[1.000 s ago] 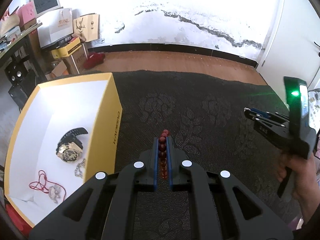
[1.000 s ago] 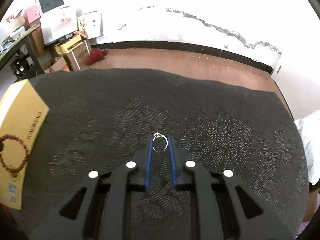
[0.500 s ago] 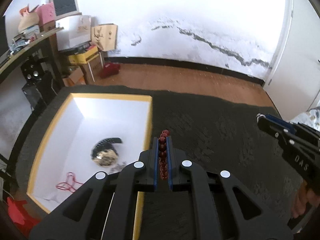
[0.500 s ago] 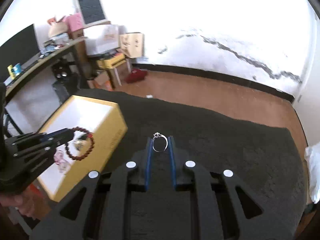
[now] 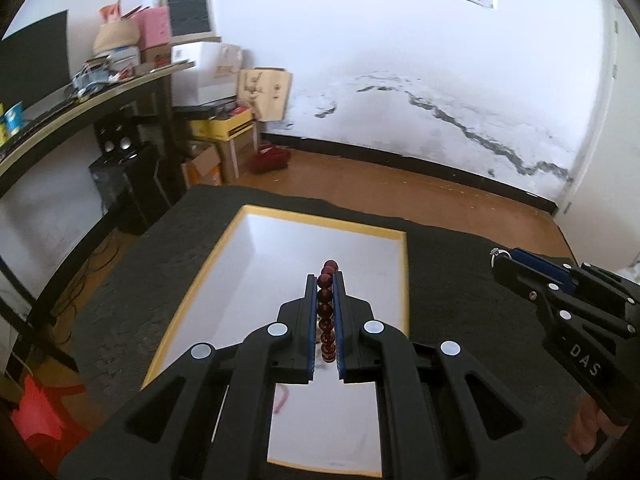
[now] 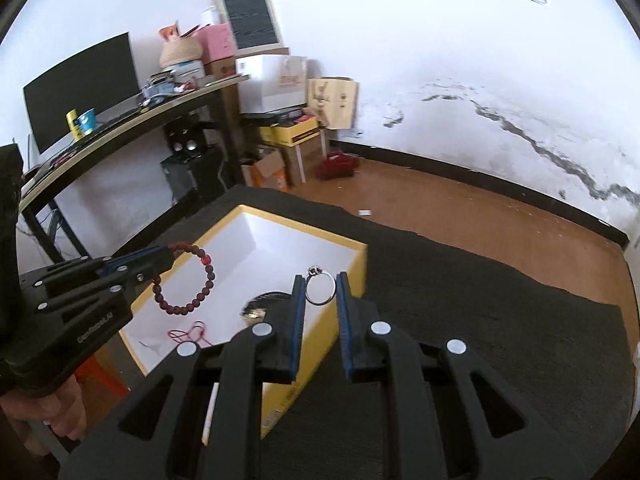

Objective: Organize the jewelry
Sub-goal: 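Carry the bracelet and the ring over the white box with both tools, then open the left tool to drop the bead bracelet into the box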

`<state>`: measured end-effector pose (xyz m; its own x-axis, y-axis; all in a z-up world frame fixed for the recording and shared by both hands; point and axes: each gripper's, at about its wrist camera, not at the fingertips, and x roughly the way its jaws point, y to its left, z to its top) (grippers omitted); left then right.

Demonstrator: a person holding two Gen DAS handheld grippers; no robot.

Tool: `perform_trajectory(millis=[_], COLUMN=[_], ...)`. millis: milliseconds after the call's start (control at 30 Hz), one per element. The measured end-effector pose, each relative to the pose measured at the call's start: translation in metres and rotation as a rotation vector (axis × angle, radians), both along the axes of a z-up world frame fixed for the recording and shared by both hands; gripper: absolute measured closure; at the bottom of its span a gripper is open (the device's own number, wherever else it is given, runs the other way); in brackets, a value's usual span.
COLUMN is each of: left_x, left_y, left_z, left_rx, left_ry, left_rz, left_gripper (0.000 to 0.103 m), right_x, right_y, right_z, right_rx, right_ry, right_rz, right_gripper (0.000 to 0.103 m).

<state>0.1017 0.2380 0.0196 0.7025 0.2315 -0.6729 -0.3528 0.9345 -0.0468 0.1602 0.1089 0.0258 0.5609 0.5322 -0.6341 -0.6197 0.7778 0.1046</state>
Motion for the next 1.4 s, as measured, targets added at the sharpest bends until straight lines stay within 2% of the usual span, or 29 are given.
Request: perform_trajectory(millis=[233, 433, 633, 700, 933, 1267, 1333, 1367, 1400], left_x=[-0.011, -0.008, 0.004, 0.005, 0.006, 0.009, 0.008, 0.008, 0.008], left_y=[0.041, 0.069, 0.075, 0.076, 0.080, 0.079, 0.078, 0.077, 0.077], left_z=[-0.023, -0.063, -0.109, -0.117, -0.130, -0.129, -0.127, -0.126, -0.125], left_rx=[-0.015, -0.048, -0.103, -0.100, -0.086, -0.067, -0.089, -0.092, -0.097], left_ry=[0.035, 0.119, 0.221, 0.238, 0.262, 0.262, 0.253, 0.260, 0.264], left_rz=[0.061, 0.093, 0.074, 0.074, 0.079, 0.073, 0.062, 0.067, 0.076], left_gripper=[0.096, 0.096, 0.096, 0.096, 0.096, 0.095, 0.079, 0.043, 0.021], right_x=[-0.006, -0.006, -0.006, -0.005, -0.002, 0.002, 0.002, 0.003, 0.003], right_y=[0.050, 0.074, 0.091, 0.095, 0.100, 0.102, 0.101, 0.101, 0.100], right_z=[-0.012, -0.022, -0.034, -0.037, -0.047, -0.048, -0.047, -0.047, -0.047], right_rx=[-0.023, -0.036, -0.055, -0.059, -0.079, -0.078, -0.077, -0.076, -0.076], right_ry=[0.017, 0.030, 0.044, 0.049, 0.061, 0.063, 0.061, 0.061, 0.062], right_rz=[0.058, 0.082, 0.098, 0.101, 0.096, 0.084, 0.082, 0.081, 0.081], right_gripper=[0.087, 0.087, 0.087, 0.087, 0.087, 0.087, 0.087, 0.087, 0.087])
